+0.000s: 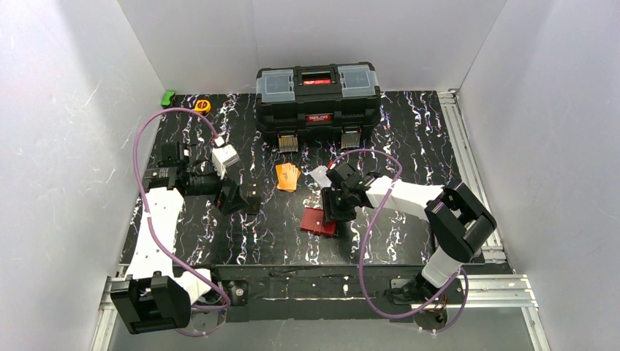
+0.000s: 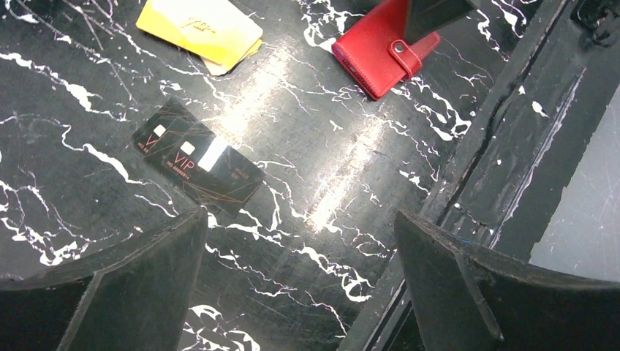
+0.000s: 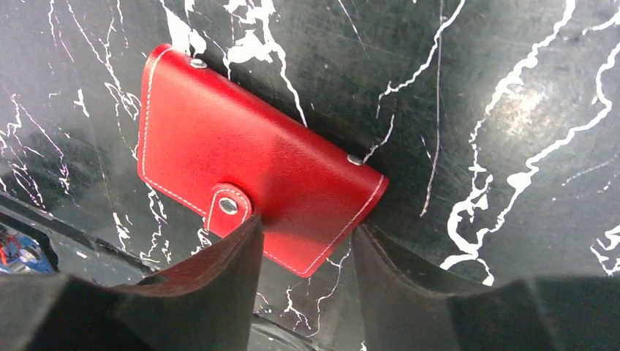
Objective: Put the credit cards into the card holder
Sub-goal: Pick up the card holder from the center of the board.
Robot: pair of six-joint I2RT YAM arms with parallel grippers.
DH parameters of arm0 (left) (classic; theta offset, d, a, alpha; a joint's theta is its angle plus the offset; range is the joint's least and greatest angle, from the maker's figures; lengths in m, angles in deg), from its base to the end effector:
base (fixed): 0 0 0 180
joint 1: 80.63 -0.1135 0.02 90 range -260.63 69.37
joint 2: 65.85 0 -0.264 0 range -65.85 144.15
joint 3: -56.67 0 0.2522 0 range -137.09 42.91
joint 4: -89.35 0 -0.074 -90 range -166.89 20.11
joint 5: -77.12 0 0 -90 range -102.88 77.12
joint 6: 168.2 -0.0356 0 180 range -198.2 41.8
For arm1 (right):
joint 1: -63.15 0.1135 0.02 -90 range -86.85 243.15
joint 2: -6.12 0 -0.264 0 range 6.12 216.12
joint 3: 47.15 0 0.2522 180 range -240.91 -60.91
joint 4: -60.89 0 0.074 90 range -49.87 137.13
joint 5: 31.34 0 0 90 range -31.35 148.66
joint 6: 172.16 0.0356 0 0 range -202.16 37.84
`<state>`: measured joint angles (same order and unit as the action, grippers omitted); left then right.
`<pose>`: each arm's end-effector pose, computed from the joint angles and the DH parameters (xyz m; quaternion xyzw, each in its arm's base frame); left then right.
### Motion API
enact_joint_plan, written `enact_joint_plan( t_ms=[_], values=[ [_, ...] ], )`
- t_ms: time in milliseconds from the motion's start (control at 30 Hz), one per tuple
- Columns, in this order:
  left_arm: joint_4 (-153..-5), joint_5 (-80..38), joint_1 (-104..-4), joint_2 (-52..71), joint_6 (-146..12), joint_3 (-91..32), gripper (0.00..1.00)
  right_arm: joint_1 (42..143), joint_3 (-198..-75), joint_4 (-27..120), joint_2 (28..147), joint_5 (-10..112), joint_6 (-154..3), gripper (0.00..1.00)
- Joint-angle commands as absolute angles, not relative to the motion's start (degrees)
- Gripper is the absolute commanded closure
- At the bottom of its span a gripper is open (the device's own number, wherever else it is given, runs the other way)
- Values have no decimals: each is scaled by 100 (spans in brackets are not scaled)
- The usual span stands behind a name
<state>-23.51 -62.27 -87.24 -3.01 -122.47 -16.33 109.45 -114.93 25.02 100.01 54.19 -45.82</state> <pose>0.2025 -0.0037 0.3114 0.3935 0.7861 -0.2508 0.4052 0.2162 0.2302 0.1692 -0.0936 0.9650 0.1881 0.1567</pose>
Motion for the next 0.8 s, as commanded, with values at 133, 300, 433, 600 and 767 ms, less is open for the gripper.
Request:
enact_joint_plan(
  t_ms=[133, 300, 433, 600, 767],
  values=[
    [-1726, -7014, -8596, -528, -13837, -1346, 0, 10968, -11912, 2761, 10206, 5293, -5112, 74],
    [-1415, -7490, -8347, -337, -14768, -1188, 1, 10995, -11735, 3035, 9932, 5319, -5494, 99],
    [-1623, -7433, -7661, 85, -14653, -1178, 0, 11061, -11628, 3236, 9667, 5294, -5833, 99],
    [-2096, -7669, -7108, 559, -14437, -1040, 1, 11269, -11608, 3506, 9316, 5393, -6203, 99],
    [-3300, -7667, -6940, 530, -13676, -839, 0, 11569, -11699, 3515, 8948, 5569, -6664, 99]
  ],
)
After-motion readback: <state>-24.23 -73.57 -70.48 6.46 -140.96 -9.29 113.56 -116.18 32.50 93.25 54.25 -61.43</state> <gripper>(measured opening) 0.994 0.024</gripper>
